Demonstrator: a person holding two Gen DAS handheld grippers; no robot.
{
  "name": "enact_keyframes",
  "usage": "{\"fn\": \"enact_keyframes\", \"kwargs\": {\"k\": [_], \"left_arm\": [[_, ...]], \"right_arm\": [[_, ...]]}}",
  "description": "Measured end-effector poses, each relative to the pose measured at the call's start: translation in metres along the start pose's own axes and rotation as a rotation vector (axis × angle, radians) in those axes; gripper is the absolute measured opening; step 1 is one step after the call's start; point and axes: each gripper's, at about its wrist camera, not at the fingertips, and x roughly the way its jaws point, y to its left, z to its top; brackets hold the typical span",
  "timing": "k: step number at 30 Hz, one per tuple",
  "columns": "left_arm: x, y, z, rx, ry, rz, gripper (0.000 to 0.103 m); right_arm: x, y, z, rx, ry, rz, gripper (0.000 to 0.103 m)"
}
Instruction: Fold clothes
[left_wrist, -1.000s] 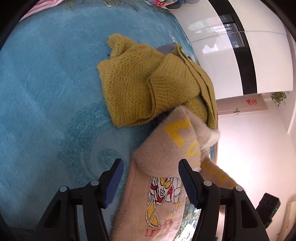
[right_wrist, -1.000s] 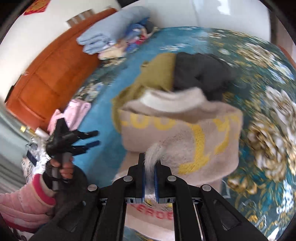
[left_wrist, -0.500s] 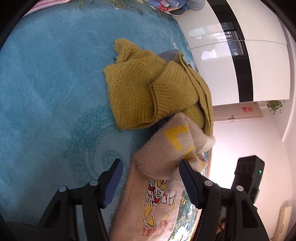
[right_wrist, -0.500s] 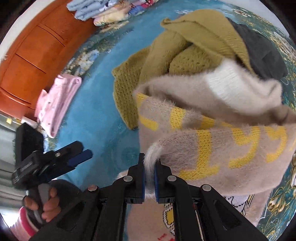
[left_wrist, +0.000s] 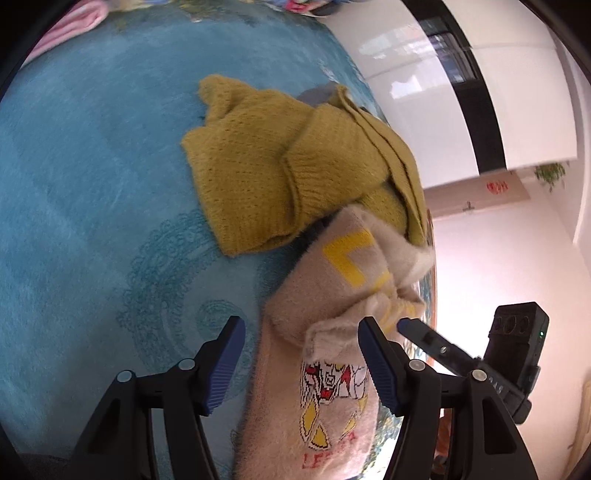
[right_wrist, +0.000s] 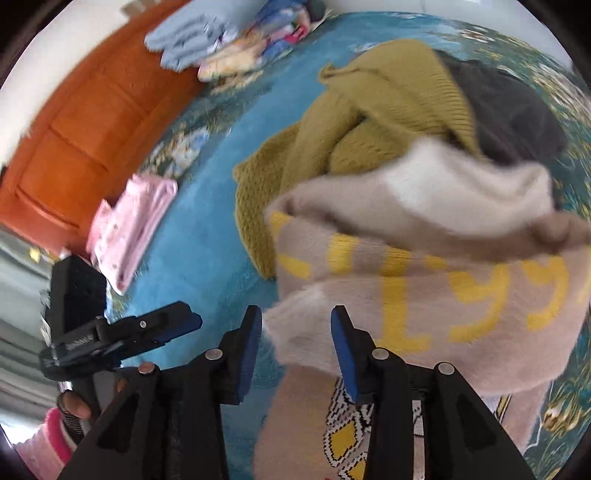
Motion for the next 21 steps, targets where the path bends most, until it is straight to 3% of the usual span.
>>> {"fn": "enact_keyframes", "kwargs": {"k": [7, 10, 12, 14, 15, 17, 18, 19, 21], "left_arm": [[0.037, -0.065, -0.016, 0.349, 0.045, 0.087, 0.076], [0.059, -0.077, -0.020, 0.413, 0.083, 0.136, 0.076], [0.068, -0.081, -0.021, 0.438, 0.100, 0.172, 0.074], [0.076, -0.084, -0.023, 0.461, 0.115, 0.209, 0.074], [0.078, -0.085, -0.023, 0.465, 0.118, 0.216, 0.069], [0.079, -0.084, -0.023, 0.455, 0.114, 0.224, 0.046], [0.080, -0.082, -0.022, 0.451, 0.113, 0.229, 0.022], [0.080, -0.080, -0.022, 0.448, 0.113, 0.234, 0.008], [0.076, -0.078, -0.022, 0.446, 0.098, 0.228, 0.008]], "right_arm": [[-0.038, -0.074, -0.039, 0.176, -0.079, -0.066, 0.044], [-0.050, -0.095, -0.054, 0.216, -0.090, -0.071, 0.046], [-0.051, -0.103, -0.061, 0.236, -0.106, -0.080, 0.057], [-0.051, -0.109, -0.067, 0.257, -0.121, -0.093, 0.060], [-0.051, -0.113, -0.070, 0.271, -0.124, -0.090, 0.060], [-0.049, -0.121, -0.074, 0.299, -0.121, -0.072, 0.061], [-0.049, -0.125, -0.077, 0.310, -0.117, -0.065, 0.061], [-0.049, -0.129, -0.080, 0.317, -0.113, -0.063, 0.061], [-0.046, -0.133, -0.081, 0.324, -0.104, -0.044, 0.061]]}}
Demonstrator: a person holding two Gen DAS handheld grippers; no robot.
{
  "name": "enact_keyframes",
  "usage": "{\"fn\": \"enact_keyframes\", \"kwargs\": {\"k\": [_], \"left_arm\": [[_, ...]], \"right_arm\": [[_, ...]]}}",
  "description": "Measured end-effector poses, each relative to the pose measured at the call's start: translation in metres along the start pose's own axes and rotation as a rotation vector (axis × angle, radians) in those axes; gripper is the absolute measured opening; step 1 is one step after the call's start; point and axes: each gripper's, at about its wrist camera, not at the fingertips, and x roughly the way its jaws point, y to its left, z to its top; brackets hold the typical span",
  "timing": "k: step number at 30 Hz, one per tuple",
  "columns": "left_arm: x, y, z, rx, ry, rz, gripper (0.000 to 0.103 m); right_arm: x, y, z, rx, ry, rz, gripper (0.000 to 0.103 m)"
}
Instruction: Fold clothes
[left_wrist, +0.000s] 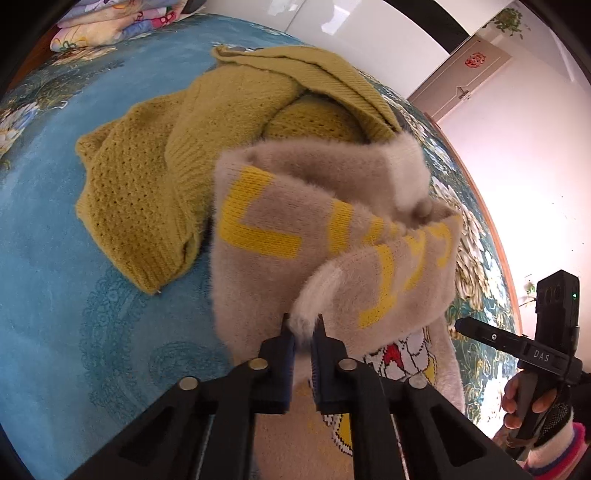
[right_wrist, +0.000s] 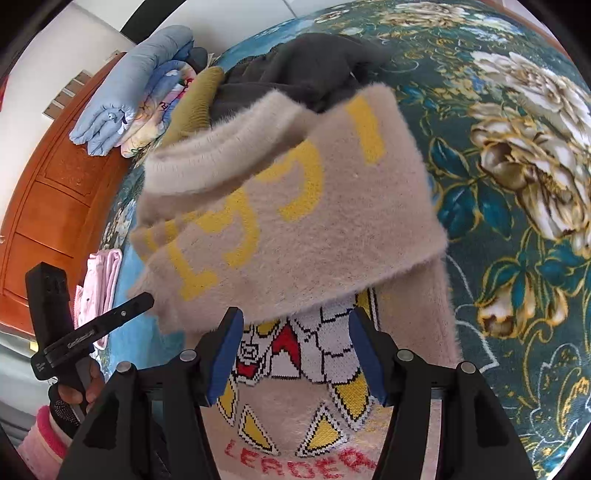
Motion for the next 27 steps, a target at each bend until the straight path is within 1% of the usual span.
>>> {"fn": "enact_keyframes", "kwargs": {"k": [2, 4, 6, 8, 12, 15, 16, 18, 20, 21, 23, 25, 27], "left_arm": [[-0.009, 0.002, 0.000, -0.005, -0.032, -0.019, 0.007], [-0.030, 0.004, 0.003, -0.019, -0.106, -0.056, 0.007], [-0.045, 0.012, 0.008, -0.051, -0.159, -0.064, 0.007], [-0.043, 0.021, 0.014, -0.073, -0.156, -0.030, 0.007], [-0.019, 0.038, 0.017, -0.122, -0.094, 0.016, 0.007], [-0.012, 0.044, 0.016, -0.137, -0.078, 0.023, 0.008], [-0.010, 0.045, 0.016, -0.139, -0.070, 0.028, 0.011], [-0.007, 0.046, 0.017, -0.144, -0.055, 0.035, 0.011], [-0.008, 0.048, 0.016, -0.155, -0.043, 0.028, 0.012], [-0.009, 0.049, 0.015, -0.163, -0.042, 0.020, 0.014], [-0.015, 0.053, 0.009, -0.182, -0.042, 0.010, 0.025], [-0.022, 0.058, 0.003, -0.207, -0.044, -0.001, 0.049], [-0.030, 0.065, -0.008, -0.245, -0.055, -0.016, 0.057]], "right_arm": [[0.001, -0.001, 0.000, -0.002, 0.002, 0.010, 0.061], [-0.001, -0.003, 0.000, -0.005, -0.003, 0.021, 0.061], [-0.001, -0.003, 0.000, -0.007, -0.010, 0.029, 0.061], [-0.001, -0.005, -0.001, -0.009, -0.015, 0.028, 0.061], [0.000, -0.012, -0.005, 0.016, -0.009, 0.022, 0.061], [0.000, -0.017, -0.008, 0.031, -0.003, 0.014, 0.061], [0.000, -0.018, -0.010, 0.036, -0.002, 0.012, 0.061], [0.000, -0.020, -0.012, 0.051, 0.001, 0.006, 0.061], [0.000, -0.022, -0.014, 0.066, 0.003, 0.004, 0.061], [-0.001, -0.022, -0.015, 0.069, 0.002, 0.005, 0.061], [-0.002, -0.021, -0.016, 0.074, 0.000, 0.007, 0.061], [-0.003, -0.020, -0.018, 0.080, -0.001, 0.008, 0.061], [-0.005, -0.018, -0.018, 0.079, -0.005, 0.008, 0.061]]}}
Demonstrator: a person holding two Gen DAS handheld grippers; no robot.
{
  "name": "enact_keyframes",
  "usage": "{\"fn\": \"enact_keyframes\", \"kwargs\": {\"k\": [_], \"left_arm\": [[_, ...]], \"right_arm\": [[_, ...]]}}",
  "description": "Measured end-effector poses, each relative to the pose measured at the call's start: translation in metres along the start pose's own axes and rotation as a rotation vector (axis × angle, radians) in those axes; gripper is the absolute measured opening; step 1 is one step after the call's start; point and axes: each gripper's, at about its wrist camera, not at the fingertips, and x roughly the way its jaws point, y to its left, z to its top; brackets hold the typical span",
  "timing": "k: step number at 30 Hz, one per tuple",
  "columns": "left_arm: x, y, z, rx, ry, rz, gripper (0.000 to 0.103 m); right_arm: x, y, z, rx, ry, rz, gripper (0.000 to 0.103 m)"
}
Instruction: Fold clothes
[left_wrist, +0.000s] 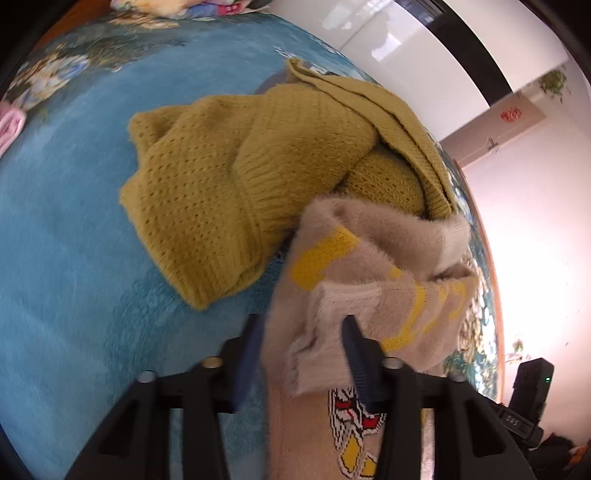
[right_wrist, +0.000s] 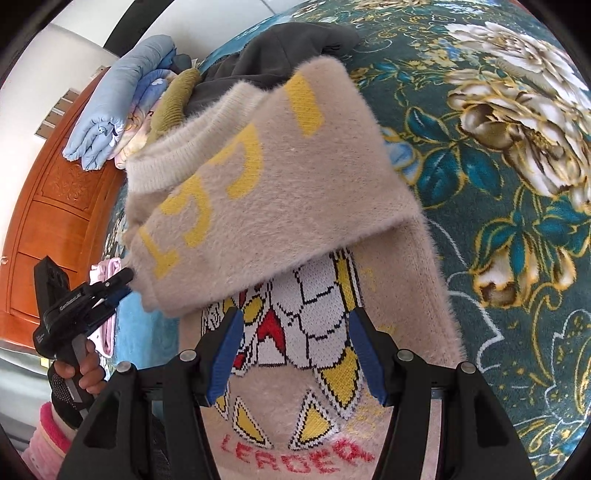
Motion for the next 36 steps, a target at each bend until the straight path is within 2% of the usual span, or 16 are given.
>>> {"fn": "enact_keyframes", "kwargs": {"k": [8, 12, 17, 19, 22, 25, 28, 29, 32, 36], "left_arm": [[-0.028, 0.024, -0.035, -0.112, -0.002, -0.038, 0.064], [-0.023, 0.005, -0.053, -0.094, 0.052, -0.025, 0.064], [-0.010, -0.014, -0.075, -0.015, 0.180, 0.031, 0.064], [-0.001, -0.019, -0.085, 0.006, 0.241, 0.061, 0.064], [0.013, -0.015, -0.097, -0.015, 0.323, 0.099, 0.067], [0.020, -0.013, -0.105, -0.025, 0.360, 0.141, 0.068], [0.027, -0.017, -0.117, -0.032, 0.393, 0.111, 0.068], [0.031, -0.017, -0.122, -0.037, 0.415, 0.105, 0.068], [0.043, -0.013, -0.131, -0.052, 0.456, 0.153, 0.068], [0.041, -0.002, -0.131, -0.116, 0.442, 0.116, 0.066]], "right_arm": [[-0.009, 0.019, -0.004, -0.014, -0.019, 0.005, 0.061], [-0.017, 0.026, -0.011, -0.014, -0.031, 0.001, 0.061], [-0.028, 0.027, -0.023, 0.015, -0.057, -0.011, 0.061], [-0.036, 0.019, -0.031, 0.029, -0.063, -0.029, 0.061], [-0.047, -0.002, -0.044, 0.053, -0.068, -0.084, 0.061], [-0.049, -0.033, -0.057, 0.108, -0.051, -0.140, 0.061], [-0.046, -0.065, -0.070, 0.168, -0.032, -0.194, 0.061], [-0.045, -0.075, -0.073, 0.192, -0.028, -0.194, 0.061], [-0.041, -0.098, -0.079, 0.260, -0.021, -0.133, 0.061], [-0.035, -0.105, -0.080, 0.272, -0.018, -0.043, 0.060]]}}
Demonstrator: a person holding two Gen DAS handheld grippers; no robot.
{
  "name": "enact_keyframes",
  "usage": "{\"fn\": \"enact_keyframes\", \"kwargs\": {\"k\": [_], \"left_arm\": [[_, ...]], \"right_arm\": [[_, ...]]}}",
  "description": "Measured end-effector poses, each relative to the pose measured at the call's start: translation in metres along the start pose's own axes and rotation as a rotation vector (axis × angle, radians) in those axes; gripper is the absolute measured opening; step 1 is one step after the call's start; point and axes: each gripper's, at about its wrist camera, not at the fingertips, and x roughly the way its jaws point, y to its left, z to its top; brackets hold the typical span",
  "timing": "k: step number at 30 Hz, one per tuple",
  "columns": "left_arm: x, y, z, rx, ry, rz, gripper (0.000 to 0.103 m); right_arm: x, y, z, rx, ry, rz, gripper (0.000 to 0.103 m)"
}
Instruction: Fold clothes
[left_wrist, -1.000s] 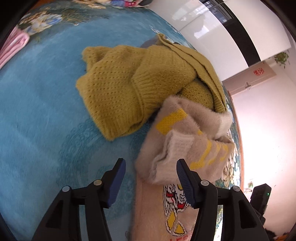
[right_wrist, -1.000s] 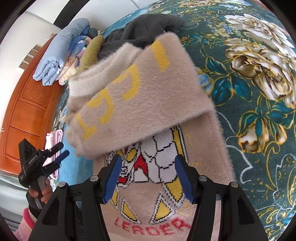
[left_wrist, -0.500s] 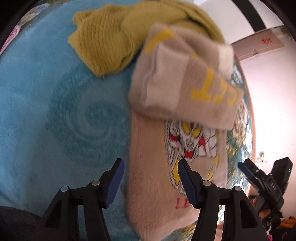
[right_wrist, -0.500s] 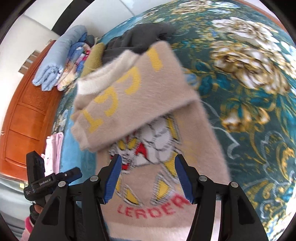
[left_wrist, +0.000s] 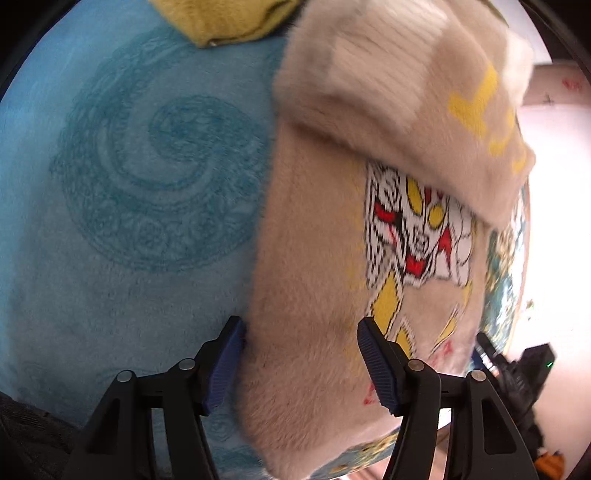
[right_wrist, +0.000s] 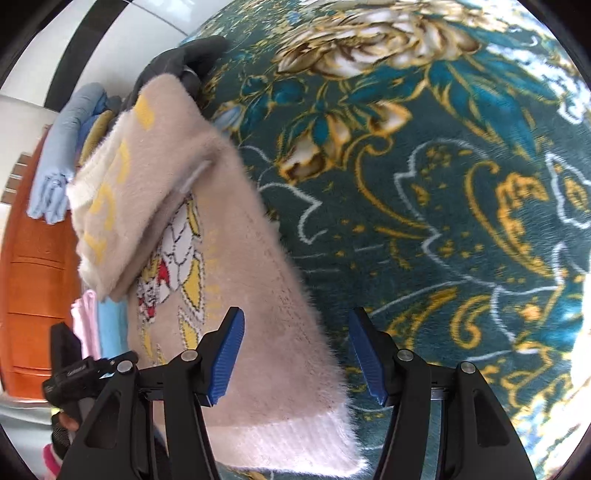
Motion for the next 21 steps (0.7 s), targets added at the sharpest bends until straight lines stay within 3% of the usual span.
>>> {"fn": "enact_keyframes", "kwargs": {"k": [3, 7, 11, 15, 21], "left_arm": [[0.002, 0.001, -0.004, 0.003, 0.022, -0.004, 0.063], [0.003, -0.001, -0.013, 0.021, 0.058, 0.005, 0.049], [0.008, 0.003, -0.023, -0.007, 0.115, 0.004, 0.048], [0.012, 0.013, -0.032, -0.076, 0.138, 0.001, 0.050], [0.007, 0.012, -0.041, -0.044, 0.125, 0.007, 0.048]], "right_arm": [[0.005, 0.000, 0.000, -0.001, 0.024, 0.074, 0.053], [0.005, -0.003, -0.001, -0.001, 0.044, 0.116, 0.043], [0.001, -0.023, -0.007, 0.048, 0.051, 0.147, 0.028], [0.001, -0.032, -0.011, 0.076, 0.043, 0.175, 0.028], [0.005, -0.022, -0.003, 0.070, 0.037, 0.171, 0.030]]}}
